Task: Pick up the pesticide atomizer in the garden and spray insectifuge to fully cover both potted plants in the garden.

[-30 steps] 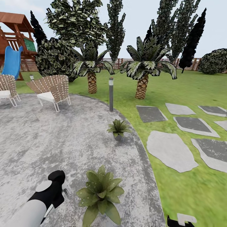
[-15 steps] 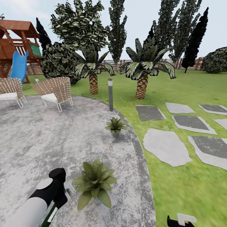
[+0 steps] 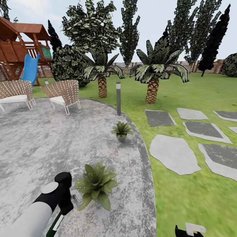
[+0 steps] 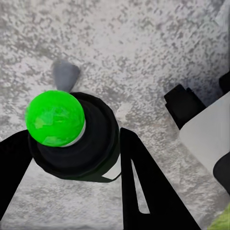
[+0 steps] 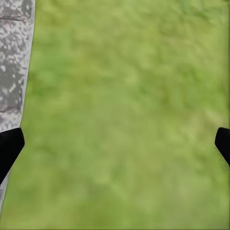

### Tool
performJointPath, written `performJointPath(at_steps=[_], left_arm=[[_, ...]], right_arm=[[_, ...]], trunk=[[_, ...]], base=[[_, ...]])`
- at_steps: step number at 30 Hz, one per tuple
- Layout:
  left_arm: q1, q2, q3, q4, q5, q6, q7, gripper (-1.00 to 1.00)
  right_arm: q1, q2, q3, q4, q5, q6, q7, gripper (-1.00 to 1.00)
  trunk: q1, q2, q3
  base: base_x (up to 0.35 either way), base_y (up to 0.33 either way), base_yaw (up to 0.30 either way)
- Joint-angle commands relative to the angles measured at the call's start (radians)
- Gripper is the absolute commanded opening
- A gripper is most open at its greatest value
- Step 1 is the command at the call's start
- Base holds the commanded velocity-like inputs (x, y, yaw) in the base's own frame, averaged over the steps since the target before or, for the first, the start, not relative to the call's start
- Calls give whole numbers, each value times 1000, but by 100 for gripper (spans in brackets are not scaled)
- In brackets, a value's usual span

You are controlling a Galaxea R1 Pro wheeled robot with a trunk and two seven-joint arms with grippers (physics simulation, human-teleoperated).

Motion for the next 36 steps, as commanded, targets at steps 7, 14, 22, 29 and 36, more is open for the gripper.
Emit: performJointPath(at_steps=[7,14,22,29,36], left_arm=[[-50,12,-5,8,-75,15,-11,-100],[-50,6,-8,14,-82,16,-10,-100],[-50,6,-4,14,-82,16,-9,-100],[-47,3,-2,14,-85,17,-7,-100],[-48,2,-1,14,-87,18,-6,-100]], right_arm=[[0,6,9,-1,-9,-3,-2,100],[0,6,9,-3,-9,-3,-2,100],[0,6,9,-3,-9,-3,-2,100],[0,1,9,1,-9,-3,-2,100],[0,2,9,-1,-9,-3,-2,100]], trunk=[[0,0,-1],[0,0,-1],[0,0,-1],[0,0,-1],[0,0,-1]], base=[[37,-15,121],[0,0,276],[4,-13,236],[73,-232,17],[10,-268,26]])
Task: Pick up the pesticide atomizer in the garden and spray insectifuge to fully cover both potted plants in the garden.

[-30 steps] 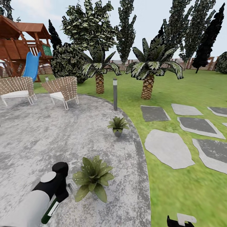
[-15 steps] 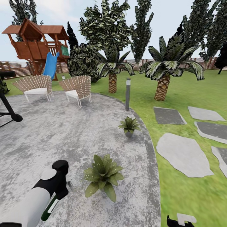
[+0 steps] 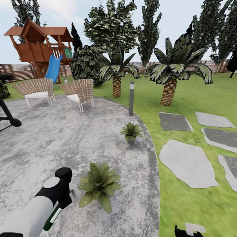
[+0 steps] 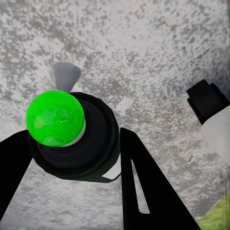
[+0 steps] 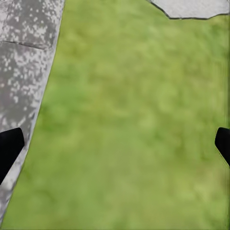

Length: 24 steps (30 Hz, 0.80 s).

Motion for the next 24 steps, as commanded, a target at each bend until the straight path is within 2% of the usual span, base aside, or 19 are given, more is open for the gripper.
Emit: performJointPath(at_steps=[1,5,12,20,24], left_arm=[[-1,1,-4,-1,-6,10,-10,-100],[0,6,-5,-1,-5,10,-7,-100],[4,60,5,1,0,8,-4,-100],[4,53,7,-2,8,7,-4,-100],[4,48,4,-10,9,9,-8,-100]], right_arm=[[0,0,9,0,-10,-2,-2,100],[0,0,9,0,-10,-2,-2,100],[0,2,9,0,-10,-2,-2,100],[0,2,9,0,-10,-2,-1,100],[0,2,9,0,-10,-2,-2,100]], trunk=[[0,0,-1],[0,0,-1],[0,0,-1],[0,0,-1],[0,0,-1]], base=[[0,-269,193],[-38,-269,250],[-48,-270,274],[90,-237,54],[-54,-260,14]])
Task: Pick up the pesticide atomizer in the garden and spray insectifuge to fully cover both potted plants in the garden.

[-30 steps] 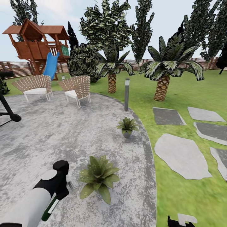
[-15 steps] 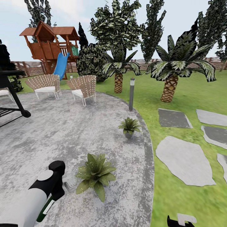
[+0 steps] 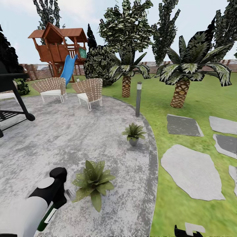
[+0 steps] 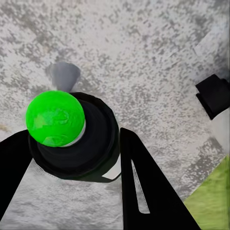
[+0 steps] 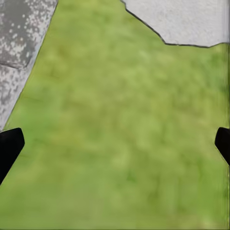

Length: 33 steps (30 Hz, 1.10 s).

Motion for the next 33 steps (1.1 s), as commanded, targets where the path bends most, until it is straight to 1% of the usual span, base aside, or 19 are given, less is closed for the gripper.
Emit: performJointPath(at_steps=[1,7,11,13,15,18,19,21,24,33], left_arm=[[-1,0,-5,-2,-6,11,-11,-100],[-13,-4,-8,-7,-6,13,-14,-100],[-17,-5,-8,-6,-5,14,-15,-100],[-18,-10,-8,-6,-5,14,-16,-100],[-18,-17,-8,-6,-5,13,-16,-100],[-18,-36,-10,-6,-6,14,-15,-100],[-17,-57,-12,-6,-9,14,-16,-100],[-17,-62,-11,-6,-7,14,-15,-100],[-18,-64,-12,-6,-6,14,-16,-100],[-19,-62,-11,-7,-9,14,-16,-100]], right_arm=[[0,0,9,0,-9,-3,-2,100],[0,0,9,1,-9,-3,-2,100],[0,1,9,1,-9,-2,-2,100],[0,1,9,1,-9,-2,-2,100],[0,1,9,1,-9,-2,-2,100],[0,1,9,0,-9,-2,-2,100],[0,1,9,0,-9,-3,-2,100],[0,1,9,0,-9,-3,-2,100],[0,-3,9,2,-9,-3,-2,100],[0,-2,9,0,-9,-3,-2,100]], trunk=[[0,0,-1],[0,0,-1],[0,0,-1],[0,0,-1],[0,0,-1],[0,0,-1],[0,0,-1],[0,0,-1],[0,0,-1],[0,0,-1]], base=[[-144,-255,92],[-165,-248,229],[-48,-272,275],[-8,-285,277],[35,-299,277],[99,-307,277],[168,-299,267],[174,-297,141],[101,-301,18],[6,-309,28]])
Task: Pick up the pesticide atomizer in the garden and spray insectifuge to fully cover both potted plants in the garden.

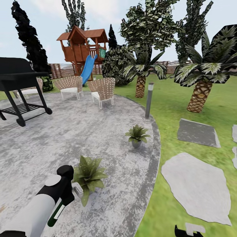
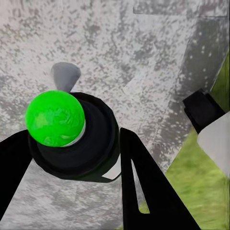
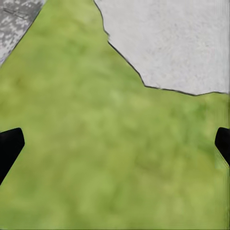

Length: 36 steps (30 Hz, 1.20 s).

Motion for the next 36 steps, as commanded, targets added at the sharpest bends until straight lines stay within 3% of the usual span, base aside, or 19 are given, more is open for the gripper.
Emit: performJointPath(at_steps=[1,12,14,16,18,21,29,36], left_arm=[[-1,1,-4,-1,-7,10,-10,-100],[-23,-2,-5,-3,-14,19,-11,-100],[-46,-4,-6,-2,-14,19,-43,-100],[-75,-5,-8,-1,-20,18,-121,-100],[-97,-7,-9,-1,-52,18,-170,-100],[-99,-8,-5,10,-85,19,-170,-100],[-85,-9,-4,16,-87,16,-170,-100],[-84,-8,-4,15,-90,18,-170,-100]], right_arm=[[0,1,9,0,-10,-2,-2,100],[0,1,9,0,-10,-2,-2,100],[0,1,9,0,-10,-2,-2,100],[0,1,9,0,-10,-2,-2,100],[0,1,9,0,-10,-2,-2,100],[0,1,9,0,-10,-2,-2,100],[0,-3,9,3,-9,-2,-1,100],[0,0,9,0,-10,-2,-2,100]], trunk=[[0,0,-1],[0,0,-1],[0,0,-1],[0,0,-1],[0,0,-1],[0,0,-1],[0,0,-1],[0,0,-1]], base=[[0,-310,223],[121,-163,271],[16,-1,278],[5,0,278],[2,0,278],[0,0,250],[19,-13,34],[126,-212,33]])
